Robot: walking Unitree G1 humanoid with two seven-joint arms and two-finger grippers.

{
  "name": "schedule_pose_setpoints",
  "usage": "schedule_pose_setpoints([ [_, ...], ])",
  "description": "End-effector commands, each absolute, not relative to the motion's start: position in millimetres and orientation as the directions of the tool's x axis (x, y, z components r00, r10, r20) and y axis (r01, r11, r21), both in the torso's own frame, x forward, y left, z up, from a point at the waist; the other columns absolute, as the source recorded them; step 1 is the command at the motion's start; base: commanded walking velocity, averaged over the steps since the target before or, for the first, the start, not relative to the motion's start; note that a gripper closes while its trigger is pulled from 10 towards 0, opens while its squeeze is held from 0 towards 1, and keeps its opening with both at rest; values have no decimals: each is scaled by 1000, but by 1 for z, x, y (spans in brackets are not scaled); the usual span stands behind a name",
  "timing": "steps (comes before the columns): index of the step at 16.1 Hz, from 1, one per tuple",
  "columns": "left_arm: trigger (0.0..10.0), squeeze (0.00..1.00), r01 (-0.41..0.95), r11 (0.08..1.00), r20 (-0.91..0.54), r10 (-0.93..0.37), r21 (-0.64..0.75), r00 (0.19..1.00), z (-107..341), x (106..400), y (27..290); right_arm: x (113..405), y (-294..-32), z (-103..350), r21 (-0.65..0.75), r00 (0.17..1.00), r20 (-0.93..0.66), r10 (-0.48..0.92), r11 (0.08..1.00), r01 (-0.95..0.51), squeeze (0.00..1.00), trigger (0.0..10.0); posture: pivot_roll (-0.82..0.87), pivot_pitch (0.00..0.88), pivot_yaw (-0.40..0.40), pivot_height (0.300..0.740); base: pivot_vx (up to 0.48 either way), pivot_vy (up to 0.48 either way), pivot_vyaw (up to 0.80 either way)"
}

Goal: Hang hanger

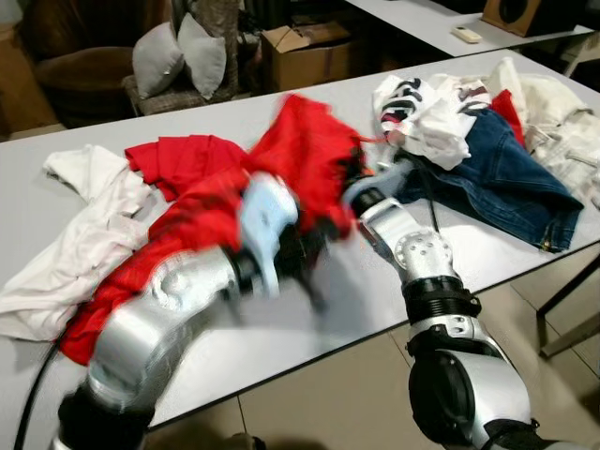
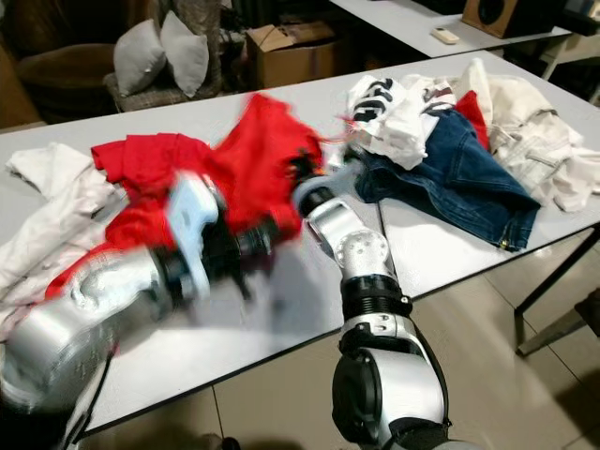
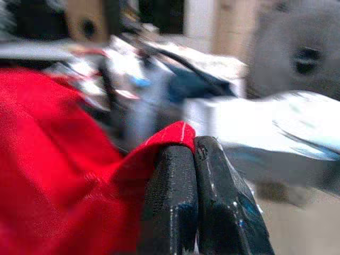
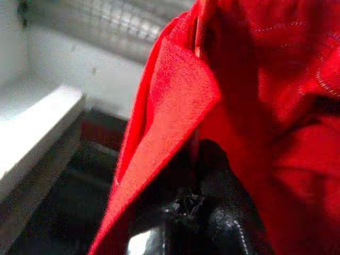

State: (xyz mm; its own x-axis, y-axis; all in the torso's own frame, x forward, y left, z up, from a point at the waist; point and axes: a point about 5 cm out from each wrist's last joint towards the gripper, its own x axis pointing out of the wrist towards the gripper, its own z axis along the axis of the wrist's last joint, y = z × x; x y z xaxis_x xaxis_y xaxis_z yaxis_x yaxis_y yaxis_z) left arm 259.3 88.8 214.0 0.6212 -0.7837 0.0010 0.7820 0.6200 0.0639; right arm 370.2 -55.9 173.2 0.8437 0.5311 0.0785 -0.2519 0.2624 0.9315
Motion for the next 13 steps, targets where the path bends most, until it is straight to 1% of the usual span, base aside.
schedule_pose_setpoints([
  [1,1176,0,734,673,37,-739,93,673,224,266,101,358,-34,172,941,803,108,586,199,-272,0,10000,-85,18,37,740,0,0,0],
  [2,1451,0,720,686,39,-726,107,687,228,269,108,356,-43,169,941,805,103,584,204,-269,0,10000,-87,18,38,740,0,0,0],
  [3,4431,0,718,687,32,-724,113,689,228,270,109,355,-47,168,942,805,102,584,204,-267,0,10000,-90,16,40,740,0,0,0],
  [4,10000,0,691,716,-8,-694,99,720,221,276,114,350,-56,168,933,794,97,600,223,-283,0,10000,-100,10,48,740,0,0,0],
  [5,10000,0,691,719,-13,-692,79,722,219,277,115,349,-57,169,928,789,94,607,234,-291,0,10000,-102,9,49,740,0,0,0],
  [6,10000,1000,691,719,-31,-691,76,722,217,278,116,346,-61,170,918,781,90,617,252,-305,0,10000,-107,6,55,740,0,0,0],
  [7,10000,1000,677,728,-60,-675,105,735,214,281,121,342,-64,171,911,776,89,625,263,-317,0,10000,-109,2,59,740,0,0,0],
  [8,10000,1000,662,739,-81,-657,127,749,212,284,126,340,-67,174,917,778,117,617,233,-323,0,10000,-112,0,62,740,0,0,0],
  [9,10000,1000,659,741,-84,-654,129,752,211,285,127,340,-68,176,919,781,128,612,224,-325,0,10000,-114,0,64,740,0,0,0],
  [10,10000,1000,629,764,-101,-621,147,778,209,289,138,338,-74,178,916,790,133,599,230,-328,0,10000,-118,0,67,740,0,0,0],
  [12,10000,1000,536,822,-101,-527,194,844,210,299,163,338,-88,180,932,829,139,541,210,-294,0,10000,-122,0,68,740,0,0,0],
  [13,10000,1000,504,843,-72,-500,187,863,215,301,174,338,-95,179,931,842,115,527,238,-276,0,10000,-125,0,67,740,0,0,0],
])
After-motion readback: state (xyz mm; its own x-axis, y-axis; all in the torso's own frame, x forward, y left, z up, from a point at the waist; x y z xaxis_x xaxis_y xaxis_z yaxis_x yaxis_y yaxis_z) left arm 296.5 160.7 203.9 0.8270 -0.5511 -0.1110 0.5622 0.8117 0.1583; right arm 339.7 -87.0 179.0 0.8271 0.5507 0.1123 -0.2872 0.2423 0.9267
